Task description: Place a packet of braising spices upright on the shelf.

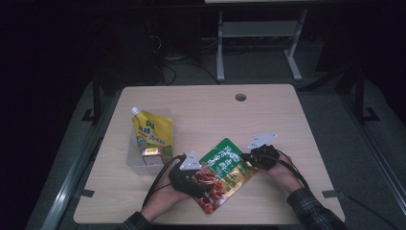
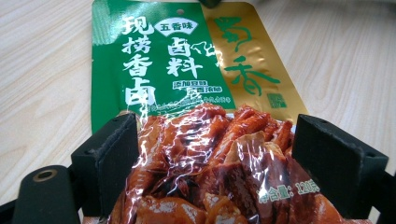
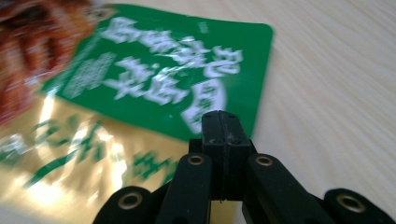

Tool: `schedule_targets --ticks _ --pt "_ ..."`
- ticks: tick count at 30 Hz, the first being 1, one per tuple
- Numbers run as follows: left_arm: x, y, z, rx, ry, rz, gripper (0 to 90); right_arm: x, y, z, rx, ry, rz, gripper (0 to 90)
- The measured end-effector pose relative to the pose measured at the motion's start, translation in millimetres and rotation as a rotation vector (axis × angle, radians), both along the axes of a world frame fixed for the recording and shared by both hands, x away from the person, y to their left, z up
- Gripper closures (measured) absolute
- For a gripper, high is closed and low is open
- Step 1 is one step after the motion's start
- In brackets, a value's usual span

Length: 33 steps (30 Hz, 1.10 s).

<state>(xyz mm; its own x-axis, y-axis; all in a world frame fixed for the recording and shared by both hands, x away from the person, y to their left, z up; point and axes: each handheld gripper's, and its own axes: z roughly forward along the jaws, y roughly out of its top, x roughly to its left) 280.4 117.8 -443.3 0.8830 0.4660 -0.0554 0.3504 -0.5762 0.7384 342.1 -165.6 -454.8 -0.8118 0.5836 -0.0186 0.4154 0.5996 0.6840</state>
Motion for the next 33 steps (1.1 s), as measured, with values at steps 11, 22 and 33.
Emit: schedule_targets --ticks 11,22,33 --pt "2.5 1.8 0.2 0.002 0.001 0.009 14.1 16.2 10.2 -11.4 -0.022 0.01 -0.029 90.0" --pt "13.3 -19.2 2.5 0.002 -0.001 0.004 13.9 17.8 -21.5 -9.7 -0.058 0.005 -0.044 90.0" --pt "58.2 -51.1 -7.5 0.043 0.021 -0.008 12.9 25.1 -50.5 -11.1 -0.058 -0.009 -0.093 90.0"
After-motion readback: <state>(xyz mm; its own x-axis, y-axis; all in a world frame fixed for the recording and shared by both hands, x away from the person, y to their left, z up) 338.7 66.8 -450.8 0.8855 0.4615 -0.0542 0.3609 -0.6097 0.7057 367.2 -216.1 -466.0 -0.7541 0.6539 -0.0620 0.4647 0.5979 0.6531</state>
